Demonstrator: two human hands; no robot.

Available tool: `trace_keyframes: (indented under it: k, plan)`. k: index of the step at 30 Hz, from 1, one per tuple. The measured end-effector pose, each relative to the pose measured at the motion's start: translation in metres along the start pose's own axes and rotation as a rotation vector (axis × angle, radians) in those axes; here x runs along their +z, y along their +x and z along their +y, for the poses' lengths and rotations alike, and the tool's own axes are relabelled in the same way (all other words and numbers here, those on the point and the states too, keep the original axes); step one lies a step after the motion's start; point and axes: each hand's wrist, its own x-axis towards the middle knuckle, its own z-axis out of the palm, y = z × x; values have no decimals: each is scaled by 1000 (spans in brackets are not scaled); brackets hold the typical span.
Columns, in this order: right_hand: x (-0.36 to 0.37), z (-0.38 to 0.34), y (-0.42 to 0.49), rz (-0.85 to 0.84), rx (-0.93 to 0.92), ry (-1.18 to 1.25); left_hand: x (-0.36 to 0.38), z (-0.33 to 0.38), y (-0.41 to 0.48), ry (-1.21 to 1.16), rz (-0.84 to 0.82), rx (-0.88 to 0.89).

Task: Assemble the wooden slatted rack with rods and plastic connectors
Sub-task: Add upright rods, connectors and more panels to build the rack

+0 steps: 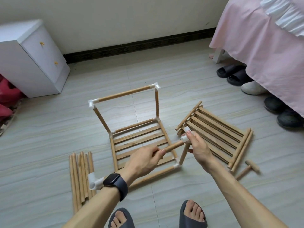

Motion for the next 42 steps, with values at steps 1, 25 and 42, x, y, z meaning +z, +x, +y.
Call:
trace_keyframes:
  k: [1,25,42]
  plan:
    - [1,-1,-1,4,-9,-6,-2,-1,0,-14,6,2]
    - [11,-14,-4,43,-48,-138,-53,-88,-107,-319,579,-454]
    - [25,-10,-29,94,-50,-74,-30,-111,-68,-829,762,-717]
